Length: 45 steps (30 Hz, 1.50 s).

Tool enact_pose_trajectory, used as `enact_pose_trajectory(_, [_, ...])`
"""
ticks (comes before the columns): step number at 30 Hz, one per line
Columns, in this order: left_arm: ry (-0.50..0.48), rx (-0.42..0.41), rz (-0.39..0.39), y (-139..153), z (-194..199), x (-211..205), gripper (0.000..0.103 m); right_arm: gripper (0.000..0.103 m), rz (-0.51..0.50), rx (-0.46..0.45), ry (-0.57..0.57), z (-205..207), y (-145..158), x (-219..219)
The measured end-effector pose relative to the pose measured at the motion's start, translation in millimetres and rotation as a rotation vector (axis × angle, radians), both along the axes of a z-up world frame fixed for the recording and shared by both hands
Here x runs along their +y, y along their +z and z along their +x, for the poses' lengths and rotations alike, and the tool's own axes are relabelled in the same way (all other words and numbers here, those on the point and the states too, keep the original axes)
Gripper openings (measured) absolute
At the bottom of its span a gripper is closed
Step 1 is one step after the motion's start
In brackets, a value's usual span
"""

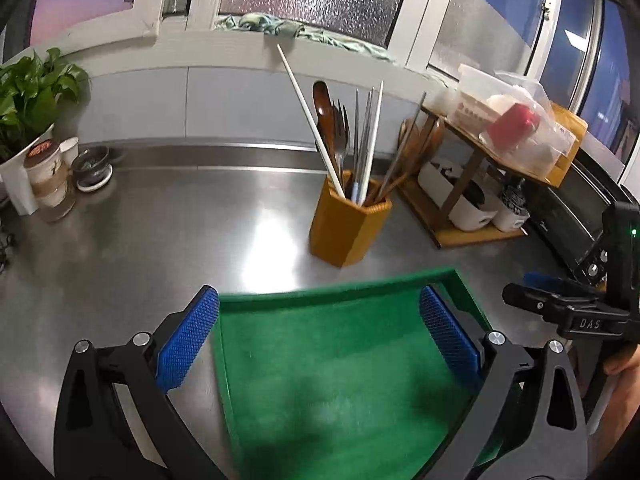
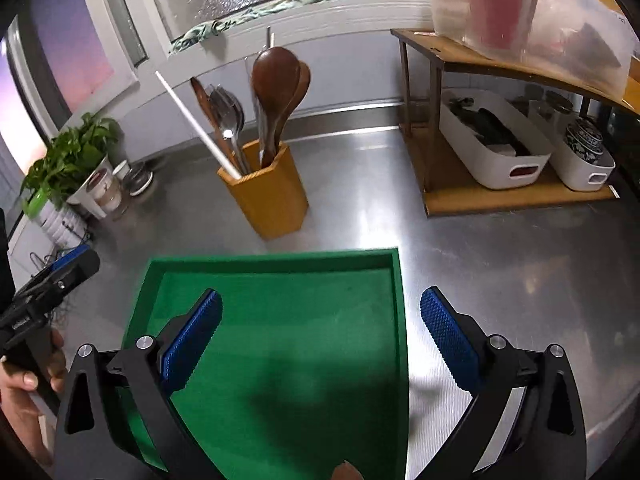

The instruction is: Organize utensils

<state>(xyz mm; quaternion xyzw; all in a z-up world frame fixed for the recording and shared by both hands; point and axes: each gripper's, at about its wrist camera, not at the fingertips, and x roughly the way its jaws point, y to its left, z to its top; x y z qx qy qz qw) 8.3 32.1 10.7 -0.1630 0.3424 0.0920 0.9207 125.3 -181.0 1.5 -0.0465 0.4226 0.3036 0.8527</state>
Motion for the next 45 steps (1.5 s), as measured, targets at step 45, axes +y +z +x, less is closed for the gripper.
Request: enact_pose_trajectory(45, [-0.039,0.085,-0.019,16,-24,-9,0.095,0.099,-0.015,-0.065,0.062,-54,34,13])
